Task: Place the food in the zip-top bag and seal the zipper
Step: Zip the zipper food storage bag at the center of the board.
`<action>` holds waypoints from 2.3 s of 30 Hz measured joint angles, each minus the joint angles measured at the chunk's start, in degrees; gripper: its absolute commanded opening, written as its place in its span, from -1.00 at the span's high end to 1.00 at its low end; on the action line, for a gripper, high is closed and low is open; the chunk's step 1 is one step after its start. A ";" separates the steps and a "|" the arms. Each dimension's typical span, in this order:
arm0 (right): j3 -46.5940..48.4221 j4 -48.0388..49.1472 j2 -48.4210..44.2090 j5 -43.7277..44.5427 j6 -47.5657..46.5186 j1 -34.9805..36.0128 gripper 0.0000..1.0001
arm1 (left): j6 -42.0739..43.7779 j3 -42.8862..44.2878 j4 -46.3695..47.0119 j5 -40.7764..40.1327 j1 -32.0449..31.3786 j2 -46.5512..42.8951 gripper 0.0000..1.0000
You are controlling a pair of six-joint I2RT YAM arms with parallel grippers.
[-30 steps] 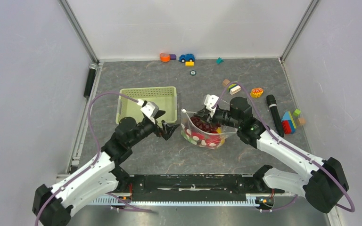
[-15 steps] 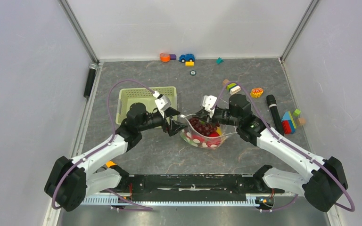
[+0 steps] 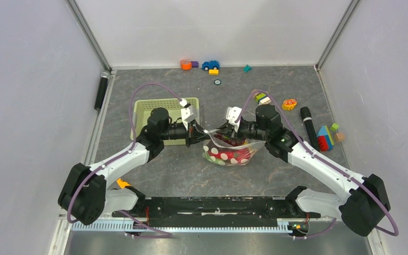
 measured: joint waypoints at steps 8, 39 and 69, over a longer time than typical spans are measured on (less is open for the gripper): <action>1.27 -1.31 -0.74 2.89 -0.63 0.00 -0.20 | 0.02 -0.02 -0.20 1.33 0.00 -0.33 0.96; 12.09 -4.44 8.17 -9.46 0.61 3.17 -0.05 | -0.02 -0.02 -3.06 1.31 0.00 -1.73 0.96; 14.14 -8.85 9.70 -2.93 1.36 4.79 1.00 | -5.14 -4.22 -2.93 -4.48 -0.07 -8.17 0.95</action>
